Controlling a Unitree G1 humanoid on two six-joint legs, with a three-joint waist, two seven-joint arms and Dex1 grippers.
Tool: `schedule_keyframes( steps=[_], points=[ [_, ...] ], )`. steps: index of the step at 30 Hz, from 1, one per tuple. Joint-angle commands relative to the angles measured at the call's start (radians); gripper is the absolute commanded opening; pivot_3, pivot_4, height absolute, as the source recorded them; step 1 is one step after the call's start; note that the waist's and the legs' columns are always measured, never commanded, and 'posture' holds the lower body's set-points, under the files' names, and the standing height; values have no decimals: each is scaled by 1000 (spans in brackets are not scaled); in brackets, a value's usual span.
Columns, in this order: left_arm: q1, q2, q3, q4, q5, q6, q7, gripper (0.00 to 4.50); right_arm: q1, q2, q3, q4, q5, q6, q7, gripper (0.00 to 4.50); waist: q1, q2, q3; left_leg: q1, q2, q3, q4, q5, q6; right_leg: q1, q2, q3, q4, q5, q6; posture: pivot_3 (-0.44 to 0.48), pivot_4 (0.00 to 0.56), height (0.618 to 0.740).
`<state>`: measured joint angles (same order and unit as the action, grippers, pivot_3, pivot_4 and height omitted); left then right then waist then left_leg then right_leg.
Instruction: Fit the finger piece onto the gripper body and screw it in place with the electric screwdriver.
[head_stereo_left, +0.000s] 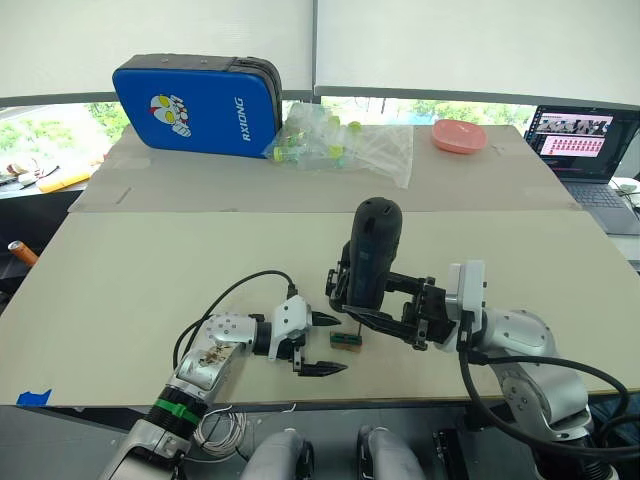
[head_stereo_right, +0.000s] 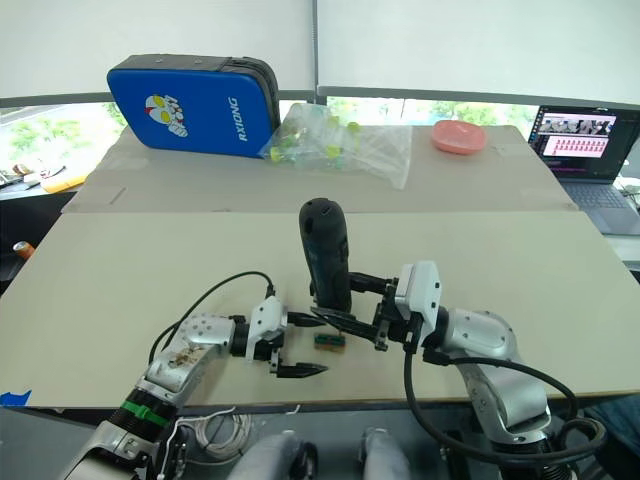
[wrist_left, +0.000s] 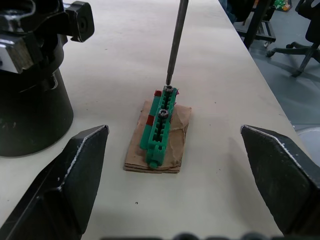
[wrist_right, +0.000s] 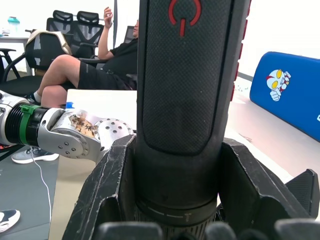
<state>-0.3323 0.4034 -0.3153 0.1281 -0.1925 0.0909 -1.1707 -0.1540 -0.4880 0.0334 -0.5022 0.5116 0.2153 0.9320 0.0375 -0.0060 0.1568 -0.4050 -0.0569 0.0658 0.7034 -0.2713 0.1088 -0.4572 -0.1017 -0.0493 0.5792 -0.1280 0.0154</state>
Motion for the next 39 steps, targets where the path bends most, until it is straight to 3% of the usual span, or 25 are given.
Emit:
schedule_keyframes(
  steps=[1,39],
  points=[
    [22,6,-21,12,8,22,-5,4500,-19,6,-10,-31,8,-45,-6,1881,0,0,0,0,0,0,0,0,0,0,0,0,0,0,0,0,150,740],
    [15,6,-20,14,8,29,-6,4500,-5,12,-6,-21,-4,-53,14,1881,0,0,0,0,0,0,0,0,0,0,0,0,0,0,0,0,150,740]
  ],
)
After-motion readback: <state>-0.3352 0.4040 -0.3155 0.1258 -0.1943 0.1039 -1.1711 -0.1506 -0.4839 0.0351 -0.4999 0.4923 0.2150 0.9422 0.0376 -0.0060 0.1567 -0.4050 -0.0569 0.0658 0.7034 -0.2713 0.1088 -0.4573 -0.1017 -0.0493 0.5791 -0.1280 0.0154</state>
